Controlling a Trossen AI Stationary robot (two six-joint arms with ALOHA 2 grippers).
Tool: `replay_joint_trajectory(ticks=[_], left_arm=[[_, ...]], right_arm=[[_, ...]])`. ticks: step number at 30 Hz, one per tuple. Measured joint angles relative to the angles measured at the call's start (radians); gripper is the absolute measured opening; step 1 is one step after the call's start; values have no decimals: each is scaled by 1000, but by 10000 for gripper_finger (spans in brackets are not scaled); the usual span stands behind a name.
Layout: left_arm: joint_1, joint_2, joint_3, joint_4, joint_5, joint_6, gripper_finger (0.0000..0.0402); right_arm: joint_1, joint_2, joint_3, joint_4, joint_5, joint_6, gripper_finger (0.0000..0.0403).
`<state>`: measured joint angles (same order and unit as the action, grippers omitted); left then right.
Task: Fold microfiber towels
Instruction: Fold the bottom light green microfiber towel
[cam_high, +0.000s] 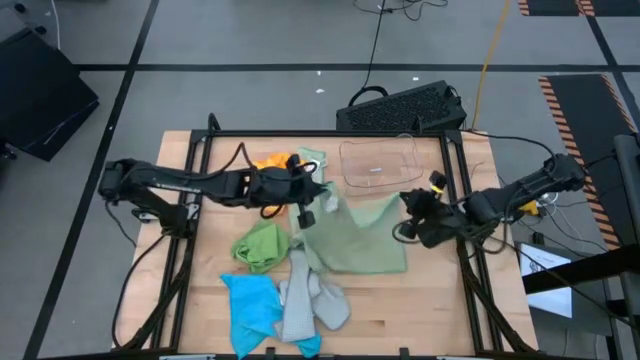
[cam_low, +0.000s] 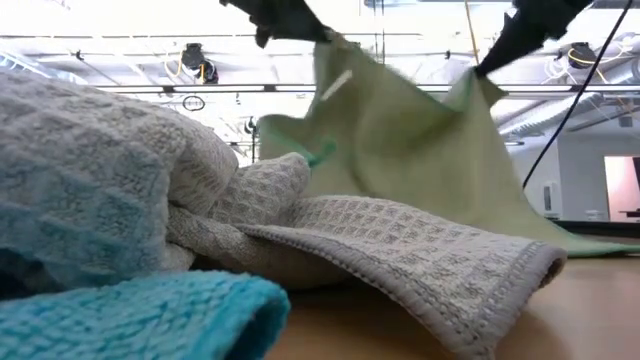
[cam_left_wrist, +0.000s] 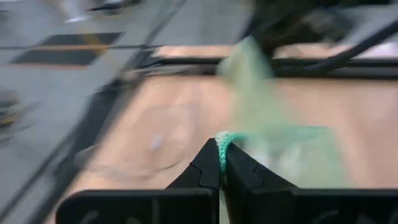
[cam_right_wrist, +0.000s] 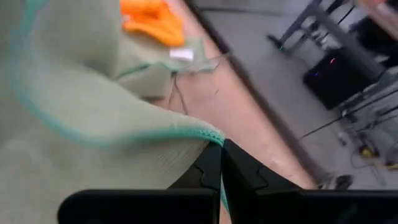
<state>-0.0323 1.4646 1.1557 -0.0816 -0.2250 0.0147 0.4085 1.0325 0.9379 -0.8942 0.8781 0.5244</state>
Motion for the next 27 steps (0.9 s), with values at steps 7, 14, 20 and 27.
replay_joint_trajectory(ticks=[7, 14, 20, 27], left_arm=[[-136, 0, 0, 282, 113, 21, 3], [-269, 41, 3, 528, 104, 41, 3], [-338, 39, 64, 523, 199, 109, 3], [-285, -65, 70, 159, -169, 178, 2]], right_arm=[[63, 3, 130, 45, -201, -14, 0], [255, 53, 416, -104, -206, 53, 0], [381, 132, 623, -244, -225, 118, 0], [372, 184, 667, -526, -88, 298, 0]])
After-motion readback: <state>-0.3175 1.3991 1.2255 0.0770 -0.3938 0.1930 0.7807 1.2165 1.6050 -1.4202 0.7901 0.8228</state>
